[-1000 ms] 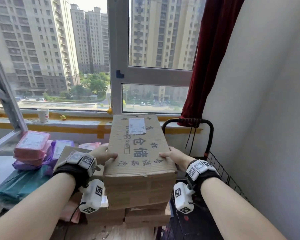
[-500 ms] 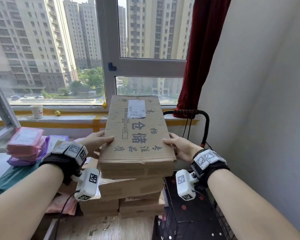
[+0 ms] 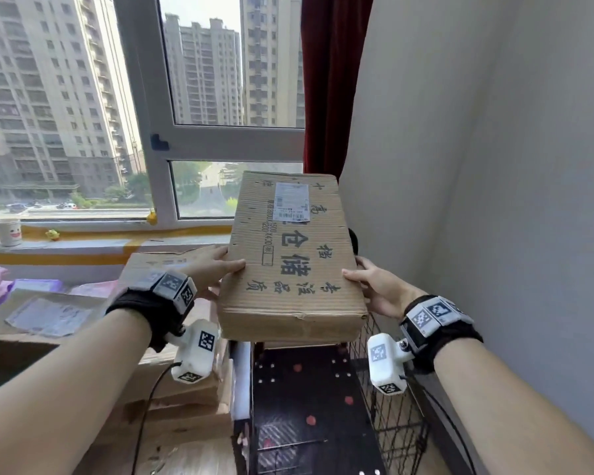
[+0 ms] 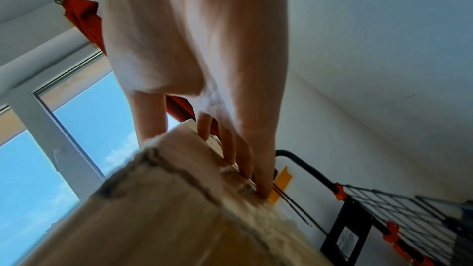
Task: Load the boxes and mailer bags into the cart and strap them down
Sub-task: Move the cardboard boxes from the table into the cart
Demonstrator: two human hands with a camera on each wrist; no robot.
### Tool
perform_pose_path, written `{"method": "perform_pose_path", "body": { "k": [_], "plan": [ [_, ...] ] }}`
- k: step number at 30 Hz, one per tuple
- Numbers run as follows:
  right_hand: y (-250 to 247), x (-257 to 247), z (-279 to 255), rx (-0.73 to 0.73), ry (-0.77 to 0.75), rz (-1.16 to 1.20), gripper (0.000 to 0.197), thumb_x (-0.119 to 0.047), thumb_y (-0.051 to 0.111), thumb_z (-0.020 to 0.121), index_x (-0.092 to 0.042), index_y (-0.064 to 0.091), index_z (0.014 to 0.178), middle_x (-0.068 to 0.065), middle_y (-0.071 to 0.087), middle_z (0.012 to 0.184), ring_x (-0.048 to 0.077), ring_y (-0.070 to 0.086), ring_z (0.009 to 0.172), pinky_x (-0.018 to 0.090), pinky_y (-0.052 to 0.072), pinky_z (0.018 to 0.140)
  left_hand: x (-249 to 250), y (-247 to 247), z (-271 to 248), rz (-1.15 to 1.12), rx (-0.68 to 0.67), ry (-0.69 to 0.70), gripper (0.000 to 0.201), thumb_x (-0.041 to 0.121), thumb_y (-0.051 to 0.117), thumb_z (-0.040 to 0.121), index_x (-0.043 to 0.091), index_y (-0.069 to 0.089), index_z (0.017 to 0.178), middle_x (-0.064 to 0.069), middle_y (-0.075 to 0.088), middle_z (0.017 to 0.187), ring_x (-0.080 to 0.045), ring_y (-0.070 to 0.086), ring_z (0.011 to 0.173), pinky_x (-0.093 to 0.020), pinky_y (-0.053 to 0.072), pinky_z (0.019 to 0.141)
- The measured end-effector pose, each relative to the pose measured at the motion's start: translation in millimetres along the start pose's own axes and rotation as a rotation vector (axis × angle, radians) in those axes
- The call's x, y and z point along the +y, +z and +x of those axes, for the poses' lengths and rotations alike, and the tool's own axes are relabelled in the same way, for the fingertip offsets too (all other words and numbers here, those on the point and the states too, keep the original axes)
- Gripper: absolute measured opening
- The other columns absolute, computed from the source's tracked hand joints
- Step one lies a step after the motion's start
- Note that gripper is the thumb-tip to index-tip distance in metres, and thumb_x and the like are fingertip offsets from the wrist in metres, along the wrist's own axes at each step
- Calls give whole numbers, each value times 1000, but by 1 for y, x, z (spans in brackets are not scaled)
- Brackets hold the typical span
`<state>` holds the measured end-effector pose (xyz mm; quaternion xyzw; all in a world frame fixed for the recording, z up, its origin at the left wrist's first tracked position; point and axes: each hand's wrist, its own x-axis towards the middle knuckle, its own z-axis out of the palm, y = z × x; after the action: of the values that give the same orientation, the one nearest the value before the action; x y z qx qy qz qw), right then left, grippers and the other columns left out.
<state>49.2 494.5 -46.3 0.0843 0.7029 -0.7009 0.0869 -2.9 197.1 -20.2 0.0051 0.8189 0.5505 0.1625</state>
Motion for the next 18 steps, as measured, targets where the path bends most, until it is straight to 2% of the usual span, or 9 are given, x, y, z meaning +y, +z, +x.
{"method": "perform_pose_path", "body": {
  "k": [3, 5, 7, 10, 12, 14, 17, 18],
  "plan": [
    [-51, 11, -7, 19, 22, -6, 47, -11, 52, 95, -28, 37, 136, 5, 62, 110, 21, 60, 95, 38, 51, 76, 8, 52, 9, -31, -30, -19, 43, 25, 56, 94, 29, 43, 134, -4, 59, 118, -26, 60, 100, -45, 54, 79],
    [-80, 21, -11, 19, 50, -22, 51, -10, 53, 94, -31, 36, 137, 6, 62, 112, 23, 60, 96, 41, 52, 80, 9, 82, 15, -49, -43, -48, 44, 24, 58, 92, 29, 42, 133, -3, 61, 114, -26, 62, 97, -46, 54, 77],
    [-103, 32, -12, 18, 75, -36, 55, -11, 54, 94, -34, 34, 139, 7, 61, 113, 25, 60, 97, 43, 51, 82, 8, 105, 22, -54, -55, -84, 45, 26, 61, 90, 29, 44, 132, -6, 60, 119, -29, 62, 102, -51, 53, 84],
    [-131, 50, -7, 24, 102, -19, 57, -11, 54, 93, -36, 33, 139, 8, 62, 113, 25, 60, 95, 40, 51, 73, 7, 136, 33, -88, -67, -114, 49, 23, 61, 91, 28, 41, 135, -7, 58, 125, -29, 59, 103, -45, 52, 81],
    [-144, 62, 0, 36, 114, -2, 57, -9, 54, 93, -36, 33, 139, 8, 62, 113, 25, 60, 95, 39, 51, 71, 4, 154, 42, -91, -65, -122, 50, 21, 59, 92, 28, 39, 137, -4, 56, 125, -27, 57, 103, -48, 49, 90],
    [-154, 77, 11, 51, 124, 14, 59, -8, 54, 92, -36, 33, 140, 10, 61, 116, 27, 58, 100, 42, 51, 77, -3, 168, 54, -82, -66, -138, 48, 20, 58, 93, 27, 40, 136, -3, 55, 121, -26, 55, 104, -50, 45, 97],
    [-162, 105, 34, 64, 154, 49, 64, -3, 55, 90, -36, 32, 141, 12, 61, 120, 31, 57, 110, 51, 48, 92, -26, 183, 80, -94, -72, -196, 47, 19, 57, 93, 30, 41, 136, -2, 57, 122, -26, 56, 110, -51, 45, 97],
    [-163, 114, 42, 65, 172, 68, 65, -1, 54, 90, -35, 32, 141, 12, 61, 120, 31, 57, 111, 52, 48, 93, -35, 187, 90, -88, -74, -207, 47, 19, 57, 93, 31, 41, 136, -2, 58, 124, -27, 56, 112, -52, 45, 98]
  ]
}}
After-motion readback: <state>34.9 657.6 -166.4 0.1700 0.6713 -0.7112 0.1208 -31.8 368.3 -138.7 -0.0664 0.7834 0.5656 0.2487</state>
